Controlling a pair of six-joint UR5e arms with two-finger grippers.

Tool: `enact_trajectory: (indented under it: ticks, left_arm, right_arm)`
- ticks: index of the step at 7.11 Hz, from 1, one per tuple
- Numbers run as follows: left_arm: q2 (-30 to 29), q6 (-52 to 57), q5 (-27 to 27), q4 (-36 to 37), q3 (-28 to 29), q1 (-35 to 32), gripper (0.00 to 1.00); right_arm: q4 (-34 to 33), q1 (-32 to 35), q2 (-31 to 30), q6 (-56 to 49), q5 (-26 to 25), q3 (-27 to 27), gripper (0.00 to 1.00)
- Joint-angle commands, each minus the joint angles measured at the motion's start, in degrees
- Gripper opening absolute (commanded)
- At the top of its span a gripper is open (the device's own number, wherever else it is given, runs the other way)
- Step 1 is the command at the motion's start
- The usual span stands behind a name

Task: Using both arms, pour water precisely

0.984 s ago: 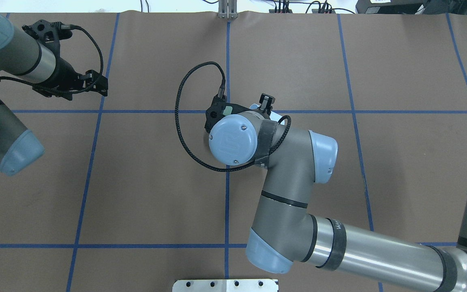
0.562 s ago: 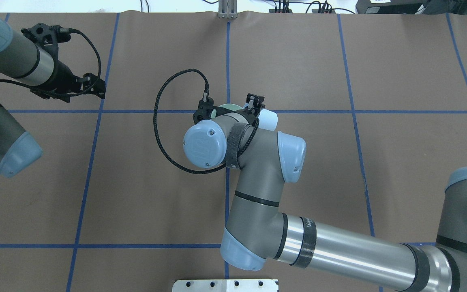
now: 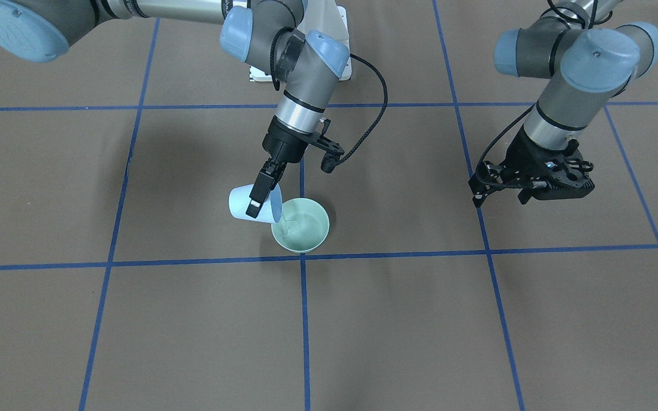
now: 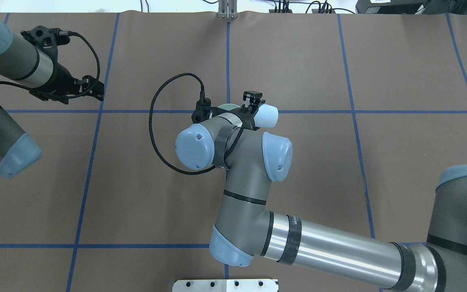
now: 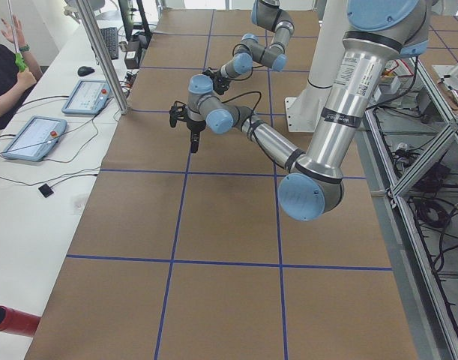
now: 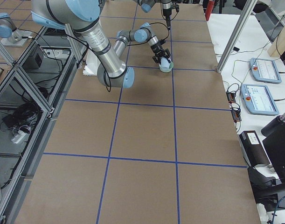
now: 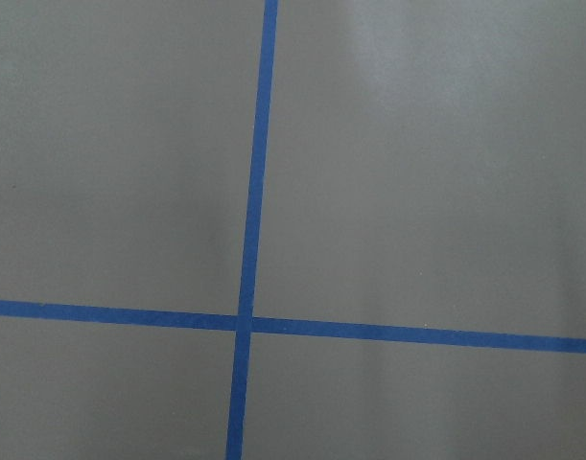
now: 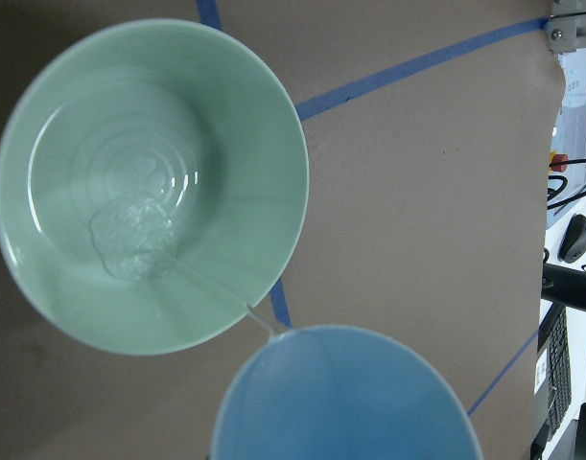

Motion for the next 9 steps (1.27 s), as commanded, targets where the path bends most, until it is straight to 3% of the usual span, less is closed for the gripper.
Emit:
enact_trajectory:
  ticks: [1,2,3,7,9]
  left_arm:
    - [0.0,0.1,-0.1,-0.1,0.5,0.0,1.00]
    - [0.0,0.0,-0.1,-0.1,0.5,0.0,1.00]
    - [0.0,0.0,-0.1,-0.1,0.6,0.0,1.00]
    - [0.0,0.2,-0.1,-0.1,0.9,0.0,1.00]
    - [0.0,0.2,-0.1,-0.1,0.6,0.0,1.00]
  right_arm:
    - [-0.7,-1.7,1.3,0.3,-5.9,-3.1,0.00]
    - [-1.0,-2.6,1.3,0.6,-9.7,-4.0,0.00]
    - [-1.0,-2.7,1.3,0.6,-10.0,-4.0,0.00]
    - [-0.1,-2.7,1.2,0.9,-9.8,-3.5,0.00]
    - [5.9,-2.5,0.6,1.9,-6.5,-2.3,0.00]
